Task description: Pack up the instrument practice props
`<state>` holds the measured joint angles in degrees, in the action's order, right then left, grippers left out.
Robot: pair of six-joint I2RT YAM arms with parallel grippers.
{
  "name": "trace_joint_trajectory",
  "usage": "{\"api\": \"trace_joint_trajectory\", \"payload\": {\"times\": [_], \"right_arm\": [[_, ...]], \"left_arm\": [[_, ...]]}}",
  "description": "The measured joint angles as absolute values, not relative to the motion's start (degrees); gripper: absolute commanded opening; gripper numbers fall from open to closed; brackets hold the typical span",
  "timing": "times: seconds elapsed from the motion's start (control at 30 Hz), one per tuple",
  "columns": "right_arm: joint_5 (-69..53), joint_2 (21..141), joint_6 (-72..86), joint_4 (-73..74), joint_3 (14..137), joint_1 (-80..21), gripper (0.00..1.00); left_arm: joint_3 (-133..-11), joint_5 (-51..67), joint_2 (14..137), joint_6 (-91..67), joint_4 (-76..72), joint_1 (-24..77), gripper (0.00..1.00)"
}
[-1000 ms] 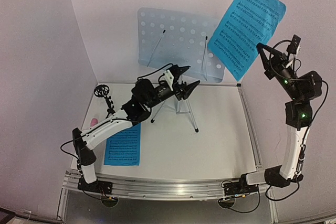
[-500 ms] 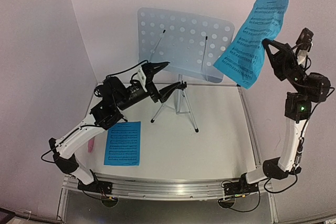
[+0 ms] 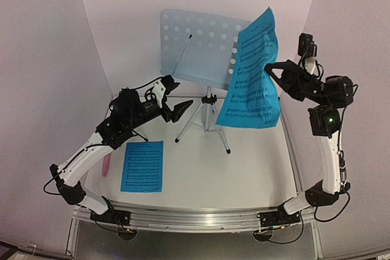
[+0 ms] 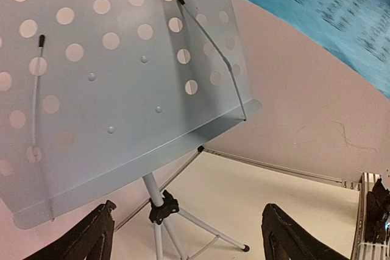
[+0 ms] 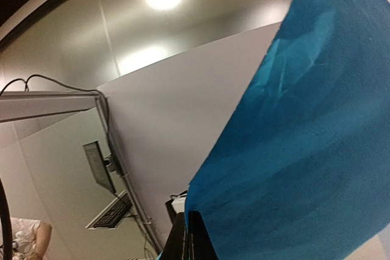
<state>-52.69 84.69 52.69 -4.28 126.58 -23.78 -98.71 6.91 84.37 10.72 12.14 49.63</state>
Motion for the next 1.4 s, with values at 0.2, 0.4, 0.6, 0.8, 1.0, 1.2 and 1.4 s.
{"api": "trace_joint_trajectory", "payload": {"times": [0.2, 0.4, 0.6, 0.8, 1.0, 1.2, 1.4], "right_arm": [[-51.3, 85.8, 47.3, -3.2, 124.7, -32.2, 0.0], [-50.5, 94.4, 43.0, -2.1, 128.5, -41.6, 0.0], [-48.7, 100.7, 39.0, 1.0, 127.9, -46.1, 0.0], [-48.5, 104.7, 37.5, 1.3, 131.4, -47.6, 0.0], [-48.5, 108.3, 37.5, 0.8, 134.9, -48.4, 0.0], [-48.5, 111.1, 37.6, 0.4, 136.7, -48.6, 0.0], [-48.8, 113.3, 38.8, -0.9, 137.9, -48.6, 0.0]], "left_arm": [[-94.7, 9.0, 76.9, 2.6, 17.0, 42.1, 0.92], [-85.8, 15.8, 67.0, -10.0, 20.5, 30.9, 1.0], [-72.5, 32.0, 56.9, -26.5, 18.2, 21.0, 1.0], [-61.3, 43.7, 51.5, -39.7, 6.8, 18.0, 1.0], [-58.7, 48.0, 54.7, -49.9, -5.4, 17.9, 1.0], [-58.3, 48.2, 58.1, -55.7, -14.3, 18.9, 1.0], [-58.3, 47.4, 60.1, -58.2, -17.8, 21.5, 0.86]]}}
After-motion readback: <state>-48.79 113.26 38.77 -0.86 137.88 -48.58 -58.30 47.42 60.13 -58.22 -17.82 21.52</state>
